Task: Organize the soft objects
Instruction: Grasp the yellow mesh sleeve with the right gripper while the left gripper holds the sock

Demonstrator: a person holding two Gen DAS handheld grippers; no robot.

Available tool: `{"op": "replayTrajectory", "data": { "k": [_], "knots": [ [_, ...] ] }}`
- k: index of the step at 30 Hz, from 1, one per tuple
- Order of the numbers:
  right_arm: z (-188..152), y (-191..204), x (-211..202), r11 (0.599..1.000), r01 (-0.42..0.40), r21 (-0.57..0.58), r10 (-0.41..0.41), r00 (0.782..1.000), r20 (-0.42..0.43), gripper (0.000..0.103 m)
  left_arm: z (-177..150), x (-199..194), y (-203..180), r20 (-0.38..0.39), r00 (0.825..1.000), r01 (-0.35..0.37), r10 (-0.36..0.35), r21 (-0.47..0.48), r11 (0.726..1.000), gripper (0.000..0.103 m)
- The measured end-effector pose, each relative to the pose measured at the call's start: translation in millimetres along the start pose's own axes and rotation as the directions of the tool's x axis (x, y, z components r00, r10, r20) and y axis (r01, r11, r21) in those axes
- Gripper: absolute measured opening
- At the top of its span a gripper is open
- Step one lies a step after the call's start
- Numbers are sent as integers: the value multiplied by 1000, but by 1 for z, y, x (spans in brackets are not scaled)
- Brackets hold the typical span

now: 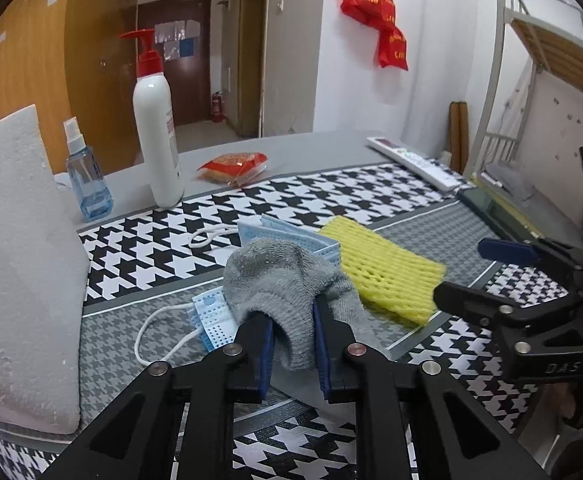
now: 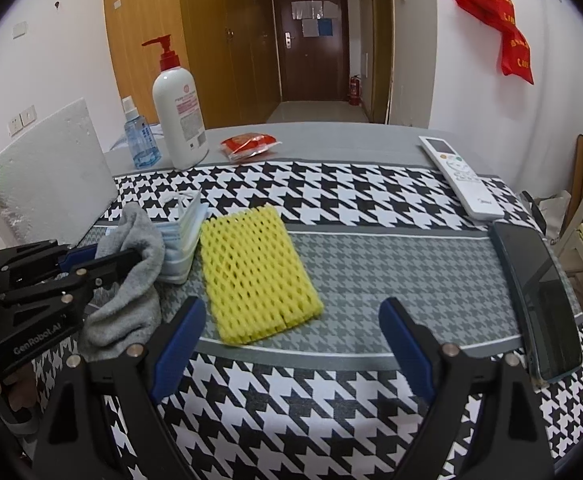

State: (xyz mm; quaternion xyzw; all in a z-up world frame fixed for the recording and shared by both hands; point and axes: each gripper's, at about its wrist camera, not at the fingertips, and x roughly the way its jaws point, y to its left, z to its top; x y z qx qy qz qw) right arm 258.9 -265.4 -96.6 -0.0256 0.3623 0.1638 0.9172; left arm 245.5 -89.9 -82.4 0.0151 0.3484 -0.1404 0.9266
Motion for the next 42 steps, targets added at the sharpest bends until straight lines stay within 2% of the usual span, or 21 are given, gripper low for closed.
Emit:
{"op": "replayTrajectory", "data": {
  "k": [8,15,21,23,26,28,31,35,38,42],
  "knots": [
    [5,11,14,999,-21,-41,20,999,-35,91,0,-10,11,29,997,66,-65,-58,996,19],
    [10,21,32,996,-28,-89,20,996,-85,91,-2,-11,8,36,997,66,-64,-55,996,19],
    [10,26,36,994,-28,-109,17,995,-94,91,-3,-11,10,33,997,70,-68,-71,995,19],
    [9,25,38,993,-34,-110,22,994,-107,77,-3,-11,11,33,997,69,-66,-73,995,19],
    [8,26,44,993,-19,-114,3,990,-139,64,-3,-12,10,37,997,67,-64,-66,996,19],
    [8,27,44,993,-17,-116,1,991,-137,56,-4,-12,9,39,997,61,-59,-60,996,19],
    [8,27,43,993,-20,-112,5,991,-132,36,-4,-13,9,40,998,60,-57,-61,996,19],
    [8,23,40,995,-25,-98,12,991,-130,26,-4,-13,10,45,997,68,-65,-68,995,19],
    [8,22,34,995,-31,-91,21,994,-111,24,-3,-14,13,47,994,98,-94,-90,991,19],
    [8,20,17,996,-22,-87,16,998,-68,24,-1,-21,14,67,994,88,-82,-89,992,19]
  ]
}}
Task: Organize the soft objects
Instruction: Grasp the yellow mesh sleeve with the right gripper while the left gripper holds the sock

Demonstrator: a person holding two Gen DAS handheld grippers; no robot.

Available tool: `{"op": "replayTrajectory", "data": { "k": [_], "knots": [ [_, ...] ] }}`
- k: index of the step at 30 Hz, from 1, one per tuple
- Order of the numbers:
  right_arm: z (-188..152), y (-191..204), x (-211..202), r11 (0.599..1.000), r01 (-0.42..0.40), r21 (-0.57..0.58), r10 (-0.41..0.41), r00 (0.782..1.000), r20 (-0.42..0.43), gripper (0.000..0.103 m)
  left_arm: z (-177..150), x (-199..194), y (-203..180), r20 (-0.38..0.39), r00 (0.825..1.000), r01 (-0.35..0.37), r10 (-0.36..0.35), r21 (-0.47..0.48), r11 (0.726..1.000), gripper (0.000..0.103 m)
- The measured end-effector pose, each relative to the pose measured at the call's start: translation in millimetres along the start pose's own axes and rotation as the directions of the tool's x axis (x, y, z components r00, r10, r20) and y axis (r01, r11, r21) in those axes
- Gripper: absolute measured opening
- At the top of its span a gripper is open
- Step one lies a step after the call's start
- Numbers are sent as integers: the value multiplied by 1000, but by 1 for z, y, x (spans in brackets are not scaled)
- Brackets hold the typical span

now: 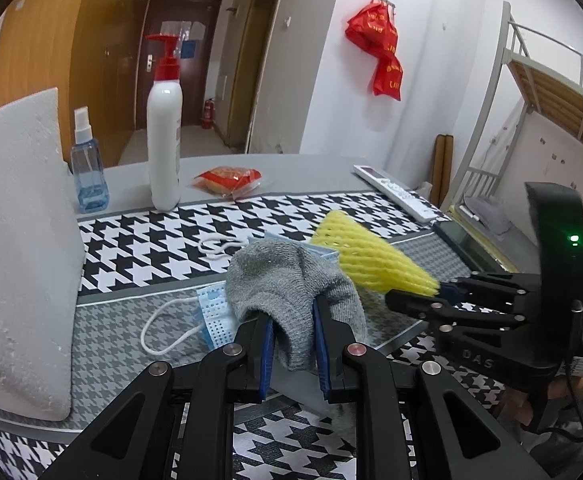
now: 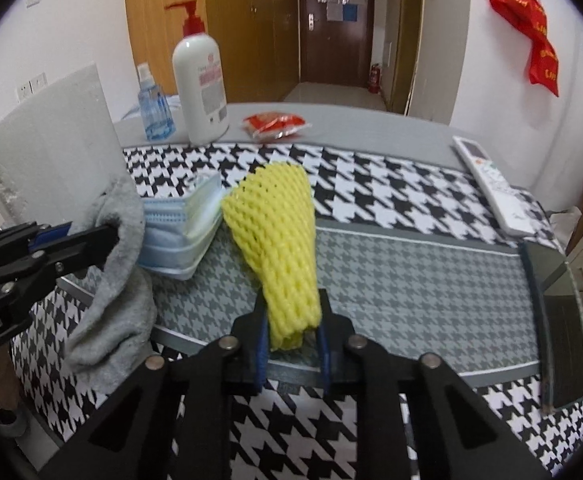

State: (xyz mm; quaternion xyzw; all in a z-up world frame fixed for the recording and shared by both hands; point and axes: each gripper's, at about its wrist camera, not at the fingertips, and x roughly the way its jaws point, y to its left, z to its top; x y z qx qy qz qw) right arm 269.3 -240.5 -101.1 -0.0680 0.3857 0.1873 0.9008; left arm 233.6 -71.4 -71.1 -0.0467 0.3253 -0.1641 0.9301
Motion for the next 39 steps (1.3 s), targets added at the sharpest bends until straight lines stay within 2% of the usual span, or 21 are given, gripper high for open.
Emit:
{"op": "replayTrajectory", "data": {
  "k": [2,11,17,28,39],
  "knots": [
    [-1,0,-9,1000,5,1,-5,1000,18,24,0,-3,-2,9,1000,-30,30,18,999,19],
    [-9,0,-45,1000,7,14,-8,996,86,24,5,-31,-16,70,997,-36,32,57,998,18],
    [-13,0,-53,1000,-7,19,5,995,103,23,-3,-35,-15,53,998,-34,31,48,998,17],
    [-16,3,-67,1000,-12,25,8,991,133,23,-2,-57,-19,98,994,-52,46,53,997,16],
    [-17,10,-86,999,-29,23,24,983,181,23,-3,-82,-14,137,984,-122,114,46,991,16]
  ]
}}
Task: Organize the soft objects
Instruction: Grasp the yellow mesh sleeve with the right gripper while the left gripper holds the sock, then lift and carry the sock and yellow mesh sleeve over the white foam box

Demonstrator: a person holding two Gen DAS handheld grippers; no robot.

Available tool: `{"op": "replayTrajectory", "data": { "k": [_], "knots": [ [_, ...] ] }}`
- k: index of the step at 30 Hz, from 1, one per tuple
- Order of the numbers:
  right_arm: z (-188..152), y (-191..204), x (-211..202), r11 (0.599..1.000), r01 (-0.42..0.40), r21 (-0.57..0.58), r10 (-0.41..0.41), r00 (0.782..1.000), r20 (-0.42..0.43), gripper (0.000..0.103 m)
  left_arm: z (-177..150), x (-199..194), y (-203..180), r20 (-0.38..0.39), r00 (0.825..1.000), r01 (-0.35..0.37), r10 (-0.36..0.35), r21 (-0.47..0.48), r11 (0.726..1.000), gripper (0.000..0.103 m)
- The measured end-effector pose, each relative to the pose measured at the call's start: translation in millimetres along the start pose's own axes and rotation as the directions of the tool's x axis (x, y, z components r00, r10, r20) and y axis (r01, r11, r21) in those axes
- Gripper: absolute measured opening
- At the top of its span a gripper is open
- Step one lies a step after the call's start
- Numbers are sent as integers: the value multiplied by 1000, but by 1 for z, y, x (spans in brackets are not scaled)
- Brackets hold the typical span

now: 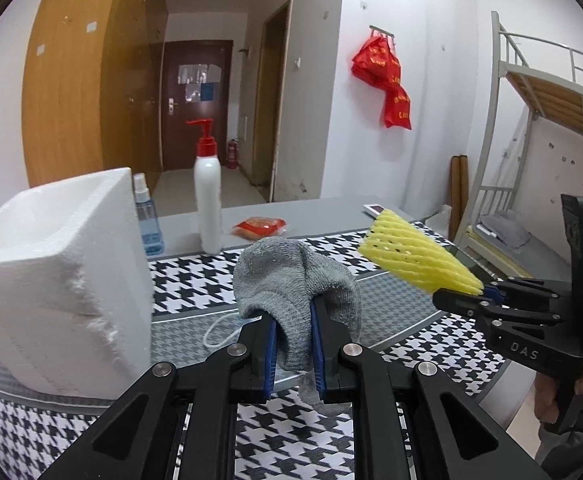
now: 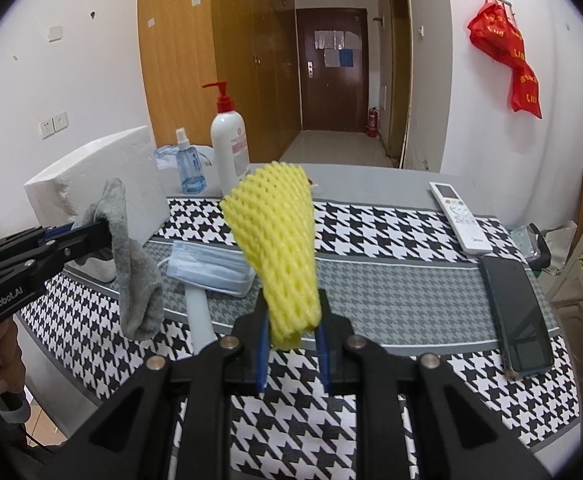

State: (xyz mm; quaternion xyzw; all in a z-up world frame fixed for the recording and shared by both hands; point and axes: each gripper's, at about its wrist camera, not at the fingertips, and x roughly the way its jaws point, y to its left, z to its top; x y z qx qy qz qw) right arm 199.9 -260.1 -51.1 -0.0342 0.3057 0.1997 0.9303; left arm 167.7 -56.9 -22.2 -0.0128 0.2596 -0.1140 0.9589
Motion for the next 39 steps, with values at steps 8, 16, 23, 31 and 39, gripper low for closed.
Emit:
{"op": "replayTrajectory", "data": {
  "k": [8,16,23,31,39],
  "knots": [
    [1,16,-11,1000,-19,-12,20,999,25,23,-1,-19,7,28,999,-43,43,7,999,16],
    [3,32,-23,999,-35,-18,36,998,51,23,-3,-32,17,38,994,-100,99,8,995,16],
    [6,46,-30,999,-44,-32,46,996,72,23,-3,-46,26,62,988,-139,138,-1,990,16],
    [13,61,-36,997,-58,-51,63,994,93,23,-1,-64,32,102,984,-146,146,-5,989,16],
    [21,76,-41,995,-64,-82,74,990,121,23,1,-79,38,132,979,-153,154,-17,988,16]
  ]
}}
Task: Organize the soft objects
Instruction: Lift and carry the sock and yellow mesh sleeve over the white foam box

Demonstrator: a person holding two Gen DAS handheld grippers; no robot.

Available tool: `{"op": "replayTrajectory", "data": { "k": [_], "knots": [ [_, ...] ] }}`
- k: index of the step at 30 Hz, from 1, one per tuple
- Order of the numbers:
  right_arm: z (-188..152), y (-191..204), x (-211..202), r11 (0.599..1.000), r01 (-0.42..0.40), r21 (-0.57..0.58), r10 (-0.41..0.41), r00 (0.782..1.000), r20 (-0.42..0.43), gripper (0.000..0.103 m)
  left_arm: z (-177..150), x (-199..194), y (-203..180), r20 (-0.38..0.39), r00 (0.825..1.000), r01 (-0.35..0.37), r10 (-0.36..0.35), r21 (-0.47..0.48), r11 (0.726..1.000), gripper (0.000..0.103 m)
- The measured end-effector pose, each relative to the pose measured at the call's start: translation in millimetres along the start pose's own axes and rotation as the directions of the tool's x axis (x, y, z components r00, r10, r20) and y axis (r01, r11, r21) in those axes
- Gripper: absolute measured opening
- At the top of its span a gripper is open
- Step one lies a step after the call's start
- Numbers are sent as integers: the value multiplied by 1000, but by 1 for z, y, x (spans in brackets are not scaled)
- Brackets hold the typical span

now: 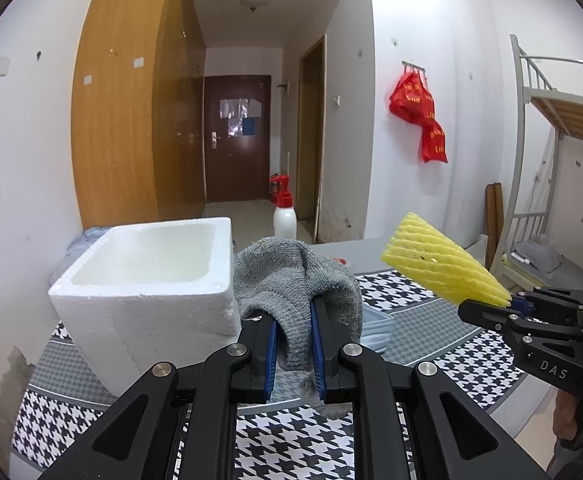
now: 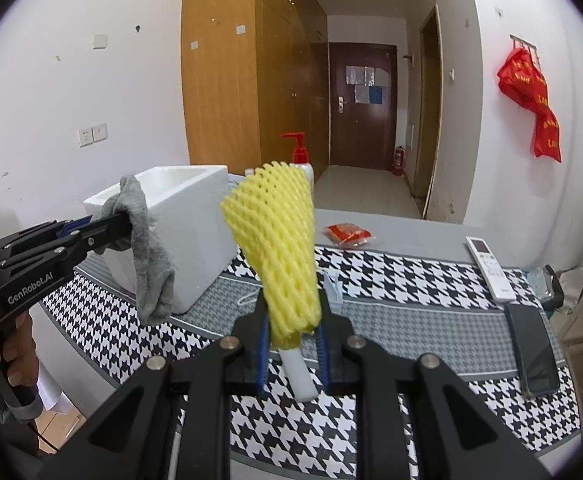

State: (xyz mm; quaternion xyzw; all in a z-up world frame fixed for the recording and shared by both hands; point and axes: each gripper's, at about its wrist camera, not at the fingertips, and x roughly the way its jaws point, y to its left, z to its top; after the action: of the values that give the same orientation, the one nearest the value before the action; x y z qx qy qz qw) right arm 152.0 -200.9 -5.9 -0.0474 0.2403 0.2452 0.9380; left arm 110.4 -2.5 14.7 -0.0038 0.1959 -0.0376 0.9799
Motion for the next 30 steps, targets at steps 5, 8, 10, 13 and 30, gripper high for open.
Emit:
{"op": "replayTrajectory", "data": {
  "k": [5,8,10,13,30],
  "knots": [
    [4,6,1,1000,-9,-4,9,1000,12,24,3,-10,8,22,1000,-10,10,-1,1000,16],
    [7,10,2,1000,-17,-10,17,1000,17,23,6,-17,12,40,999,-16,17,-7,1000,16],
    [9,14,3,1000,-19,-19,19,1000,22,23,8,-22,14,53,998,-25,26,-6,1000,16],
    [13,21,5,999,-27,-31,28,999,26,24,9,-29,19,69,997,-41,41,-4,999,16],
    [26,42,12,994,-89,-59,93,993,67,23,17,-41,43,91,990,-108,111,-36,994,16]
  ]
}}
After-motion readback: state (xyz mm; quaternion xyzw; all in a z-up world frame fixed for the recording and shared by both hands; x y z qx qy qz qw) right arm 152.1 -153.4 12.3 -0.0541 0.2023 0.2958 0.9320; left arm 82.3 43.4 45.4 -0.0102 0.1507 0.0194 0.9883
